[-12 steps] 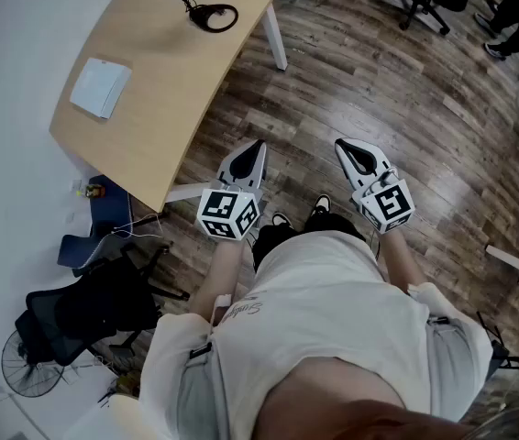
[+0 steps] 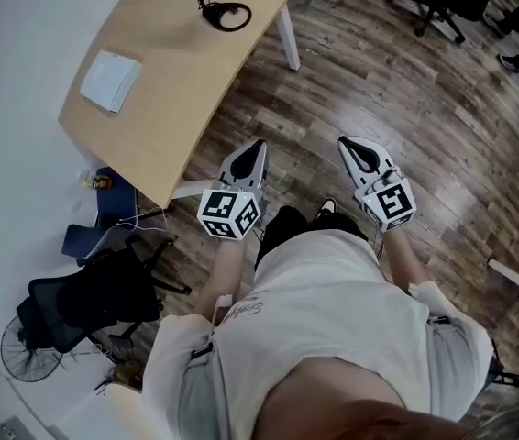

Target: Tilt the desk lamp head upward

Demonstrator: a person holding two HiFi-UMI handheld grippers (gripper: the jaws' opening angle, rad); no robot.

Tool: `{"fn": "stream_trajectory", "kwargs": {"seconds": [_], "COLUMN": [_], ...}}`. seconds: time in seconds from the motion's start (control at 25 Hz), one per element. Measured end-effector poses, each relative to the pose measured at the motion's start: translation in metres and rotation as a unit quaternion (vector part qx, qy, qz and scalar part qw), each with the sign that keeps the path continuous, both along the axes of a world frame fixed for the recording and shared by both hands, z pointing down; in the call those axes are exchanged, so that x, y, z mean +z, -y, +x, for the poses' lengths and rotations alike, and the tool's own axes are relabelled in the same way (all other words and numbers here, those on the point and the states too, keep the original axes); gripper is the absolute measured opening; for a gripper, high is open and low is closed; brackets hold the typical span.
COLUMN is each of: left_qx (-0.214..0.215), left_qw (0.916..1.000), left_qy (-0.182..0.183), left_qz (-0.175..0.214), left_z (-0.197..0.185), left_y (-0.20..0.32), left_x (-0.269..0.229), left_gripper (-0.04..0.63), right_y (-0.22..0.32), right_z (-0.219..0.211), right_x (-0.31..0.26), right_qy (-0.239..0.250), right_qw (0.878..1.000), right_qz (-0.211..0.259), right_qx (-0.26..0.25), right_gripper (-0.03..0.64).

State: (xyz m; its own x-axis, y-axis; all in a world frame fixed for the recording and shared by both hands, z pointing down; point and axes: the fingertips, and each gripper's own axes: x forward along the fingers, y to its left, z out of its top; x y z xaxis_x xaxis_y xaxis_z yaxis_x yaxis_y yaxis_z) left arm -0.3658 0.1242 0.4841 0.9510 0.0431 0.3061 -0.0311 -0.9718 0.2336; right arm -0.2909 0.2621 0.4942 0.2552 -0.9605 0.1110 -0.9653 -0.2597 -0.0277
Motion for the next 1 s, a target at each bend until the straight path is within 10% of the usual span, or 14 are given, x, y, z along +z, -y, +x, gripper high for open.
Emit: {"fn": "stream_trajectory", "kwargs": {"seconds": [0.44,1.0], "left_qx": [0.016,0.040], "left_qw": [0.9991,0.9986], "left_qy": [0.023,-0.034], "left_qz": [-0.033,-0.004], "left_z": [0.039,0.187], "left_y": [0.037,0.154], "left_x": [0.037,0.014], "left_gripper": [0.017,0.017], "right_y": [0.040,0.149], "right_z": [0.028,0.162], "right_x": [0.039,-0.011], "right_qy": [0.036,-0.016], "right_qw": [0.998,0.998], "right_qz": [-0.046,-0.054], "right_qx": [-0.001,0.018], "right_gripper": [-0.005,-0.005]}}
